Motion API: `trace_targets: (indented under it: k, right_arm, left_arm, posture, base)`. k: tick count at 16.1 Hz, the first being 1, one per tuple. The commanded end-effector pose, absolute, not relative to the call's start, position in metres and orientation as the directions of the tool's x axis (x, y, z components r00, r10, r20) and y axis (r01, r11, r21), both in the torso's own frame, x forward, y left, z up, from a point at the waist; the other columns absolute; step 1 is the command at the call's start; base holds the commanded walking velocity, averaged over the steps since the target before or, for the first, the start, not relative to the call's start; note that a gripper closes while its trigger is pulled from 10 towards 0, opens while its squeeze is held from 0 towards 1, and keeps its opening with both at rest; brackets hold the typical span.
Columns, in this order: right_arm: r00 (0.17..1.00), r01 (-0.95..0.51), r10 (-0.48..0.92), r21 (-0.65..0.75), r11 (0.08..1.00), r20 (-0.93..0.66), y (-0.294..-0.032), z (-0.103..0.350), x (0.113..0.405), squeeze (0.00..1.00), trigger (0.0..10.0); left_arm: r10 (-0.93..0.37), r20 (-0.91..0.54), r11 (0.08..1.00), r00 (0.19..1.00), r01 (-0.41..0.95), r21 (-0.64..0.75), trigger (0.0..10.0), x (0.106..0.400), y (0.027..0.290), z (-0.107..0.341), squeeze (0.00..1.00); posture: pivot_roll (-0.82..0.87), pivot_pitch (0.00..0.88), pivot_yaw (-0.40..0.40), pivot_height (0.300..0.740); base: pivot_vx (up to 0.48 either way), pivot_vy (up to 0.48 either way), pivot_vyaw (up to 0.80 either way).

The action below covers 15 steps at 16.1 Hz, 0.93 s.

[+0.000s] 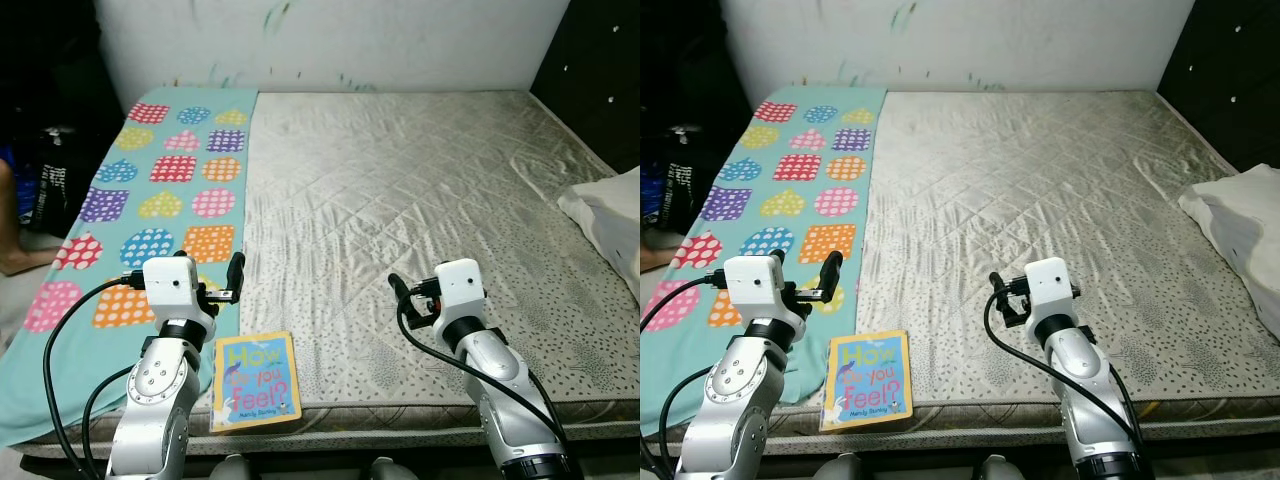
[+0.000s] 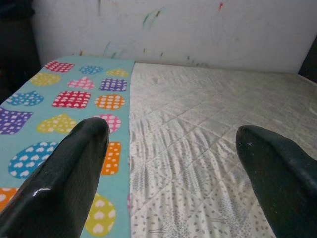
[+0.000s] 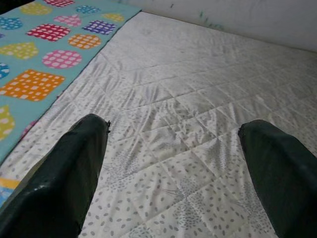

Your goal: Clean up the room

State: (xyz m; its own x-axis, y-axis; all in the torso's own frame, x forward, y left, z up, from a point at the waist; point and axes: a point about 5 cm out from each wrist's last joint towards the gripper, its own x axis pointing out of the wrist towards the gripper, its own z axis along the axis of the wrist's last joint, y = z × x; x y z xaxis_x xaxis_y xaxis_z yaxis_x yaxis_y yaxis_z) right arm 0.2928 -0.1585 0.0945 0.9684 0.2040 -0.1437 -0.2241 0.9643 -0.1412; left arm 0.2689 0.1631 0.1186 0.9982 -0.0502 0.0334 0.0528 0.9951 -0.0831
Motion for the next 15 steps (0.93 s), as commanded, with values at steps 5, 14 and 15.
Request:
trace_targets:
  k: [5,14,15]
  right_arm:
    - [0.964,-0.241,0.221,-0.135,0.961,-0.145,-0.1570,0.0945,0.2921,0.00,10.0]
    - [0.964,-0.243,0.223,-0.130,0.961,-0.147,-0.1566,0.0946,0.2928,0.00,10.0]
    - [0.963,-0.242,0.223,-0.129,0.962,-0.148,-0.1566,0.0944,0.2930,0.00,10.0]
  left_arm:
    - [-0.034,0.020,0.997,0.999,0.036,-0.075,10.0,0.2696,0.1660,0.1178,0.00]
    - [0.011,0.022,0.993,1.000,-0.009,-0.119,10.0,0.2714,0.1702,0.1180,0.00]
    - [0.012,0.022,0.993,1.000,-0.009,-0.120,10.0,0.2716,0.1702,0.1180,0.00]
  posture:
    - [-0.01,0.108,-0.012,0.630]
    - [-0.02,0.110,-0.015,0.581]
    - [-0.02,0.109,-0.014,0.581]
  base:
    - [0.000,0.000,0.00]
    - [0.000,0.000,0.00]
    - [0.000,0.000,0.00]
